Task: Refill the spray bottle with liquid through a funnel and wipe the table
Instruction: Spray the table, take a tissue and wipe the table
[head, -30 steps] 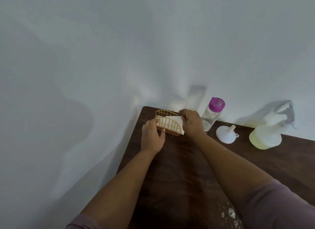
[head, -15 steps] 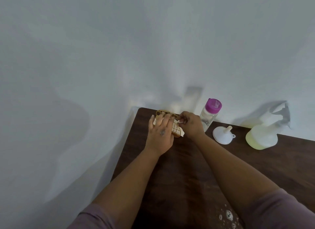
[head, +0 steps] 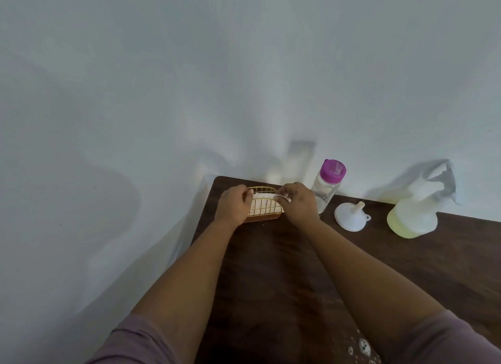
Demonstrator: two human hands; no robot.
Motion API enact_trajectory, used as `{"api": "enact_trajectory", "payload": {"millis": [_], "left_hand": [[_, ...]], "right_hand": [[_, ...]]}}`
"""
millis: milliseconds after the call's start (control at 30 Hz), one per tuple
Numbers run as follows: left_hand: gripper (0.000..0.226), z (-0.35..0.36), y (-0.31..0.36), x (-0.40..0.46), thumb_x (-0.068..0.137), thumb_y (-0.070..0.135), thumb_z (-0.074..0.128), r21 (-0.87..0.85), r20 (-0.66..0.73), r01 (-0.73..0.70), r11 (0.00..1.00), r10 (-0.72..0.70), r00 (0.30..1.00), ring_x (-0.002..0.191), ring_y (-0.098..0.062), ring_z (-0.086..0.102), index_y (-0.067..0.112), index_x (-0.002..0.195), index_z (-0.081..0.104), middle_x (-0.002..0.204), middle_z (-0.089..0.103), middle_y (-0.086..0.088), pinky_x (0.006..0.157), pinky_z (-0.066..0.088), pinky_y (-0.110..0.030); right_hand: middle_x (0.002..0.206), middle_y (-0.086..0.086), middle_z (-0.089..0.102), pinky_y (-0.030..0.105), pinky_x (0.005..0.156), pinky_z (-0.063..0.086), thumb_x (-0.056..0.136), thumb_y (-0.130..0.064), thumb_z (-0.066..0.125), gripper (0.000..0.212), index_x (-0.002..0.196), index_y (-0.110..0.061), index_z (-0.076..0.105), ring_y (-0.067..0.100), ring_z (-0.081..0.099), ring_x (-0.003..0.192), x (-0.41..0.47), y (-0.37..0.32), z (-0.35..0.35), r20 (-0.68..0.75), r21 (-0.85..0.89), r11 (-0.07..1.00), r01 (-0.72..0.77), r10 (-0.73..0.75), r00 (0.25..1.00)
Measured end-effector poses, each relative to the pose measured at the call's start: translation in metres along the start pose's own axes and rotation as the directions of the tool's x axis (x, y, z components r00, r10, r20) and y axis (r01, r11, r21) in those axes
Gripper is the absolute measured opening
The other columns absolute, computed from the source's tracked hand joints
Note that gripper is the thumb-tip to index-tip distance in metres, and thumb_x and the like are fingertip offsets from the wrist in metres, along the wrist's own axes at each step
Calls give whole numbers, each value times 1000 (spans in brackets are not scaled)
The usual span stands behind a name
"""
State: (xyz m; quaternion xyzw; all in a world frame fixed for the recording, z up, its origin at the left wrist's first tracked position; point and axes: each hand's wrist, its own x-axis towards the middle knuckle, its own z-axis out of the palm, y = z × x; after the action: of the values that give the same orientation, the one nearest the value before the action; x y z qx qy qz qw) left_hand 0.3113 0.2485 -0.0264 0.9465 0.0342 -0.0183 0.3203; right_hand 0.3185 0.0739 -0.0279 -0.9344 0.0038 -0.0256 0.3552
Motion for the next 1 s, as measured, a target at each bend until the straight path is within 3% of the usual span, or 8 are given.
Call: {"api": "enact_trajectory", "payload": {"millis": [100,200,333,500,633,733,900,1000], "left_hand": [[18,-4,2,4,92,26,65,-89,-82,-19,996,11,997,88,-11,60,11,100,69,100,70,-4,69,46,-16],[21,-6,1,5,89,25,68,-40,-104,-114,993,109,989,99,-15,63,13,106,73,106,72,-3,83,51,-24],[25,-6,0,6,92,28,64,86,-105,-216,973,225,969,107,-17,57,16,112,72,111,70,-2,84,39,-20],[32,-5,3,2,98,33,52,165,-44,-321,932,333,942,111,-20,50,15,121,65,118,63,-3,84,41,-26],[39,-1,7,-4,93,41,59,205,8,-323,924,329,944,116,-22,43,18,125,60,122,51,-4,91,40,-38],[28,-4,14,-5,94,27,59,196,-86,-320,927,341,936,115,-24,46,16,119,62,121,55,-5,93,38,-40],[16,-20,30,-7,98,17,51,123,-186,-329,936,347,919,94,-25,58,10,111,58,97,67,-6,88,39,-40],[17,-26,35,-18,99,20,50,116,-206,-377,919,394,896,90,-24,61,12,113,55,95,66,-4,87,43,-41]], "right_hand": [[92,-6,54,17,67,35,88,-22,67,11,93,-13,71,10,51,83,1,-5,2,-3,34,999,16,-16,1000],[94,-5,55,10,69,34,89,-14,64,6,91,-11,69,12,53,86,0,-9,5,-40,123,987,103,-98,994],[104,1,61,25,82,33,92,-11,57,9,96,-11,65,17,48,100,-1,-9,7,-77,83,983,166,-159,984],[92,0,60,26,74,35,98,-10,44,14,101,-9,57,17,51,91,-3,-12,1,-39,103,975,197,-194,980],[93,-2,54,27,75,39,98,-8,40,15,102,-9,55,18,51,89,-6,-16,-2,-49,133,961,243,-238,970],[99,7,56,30,75,43,95,-14,36,22,105,-6,55,20,50,91,-9,-21,-7,-59,112,957,269,-264,963],[113,7,53,25,83,42,87,-16,66,39,124,-10,53,19,49,103,-10,-25,-20,-35,48,941,335,-334,942],[102,8,56,27,76,43,80,-8,70,38,117,-9,60,22,54,93,-15,-25,-30,-73,-17,940,340,-340,938]]}}
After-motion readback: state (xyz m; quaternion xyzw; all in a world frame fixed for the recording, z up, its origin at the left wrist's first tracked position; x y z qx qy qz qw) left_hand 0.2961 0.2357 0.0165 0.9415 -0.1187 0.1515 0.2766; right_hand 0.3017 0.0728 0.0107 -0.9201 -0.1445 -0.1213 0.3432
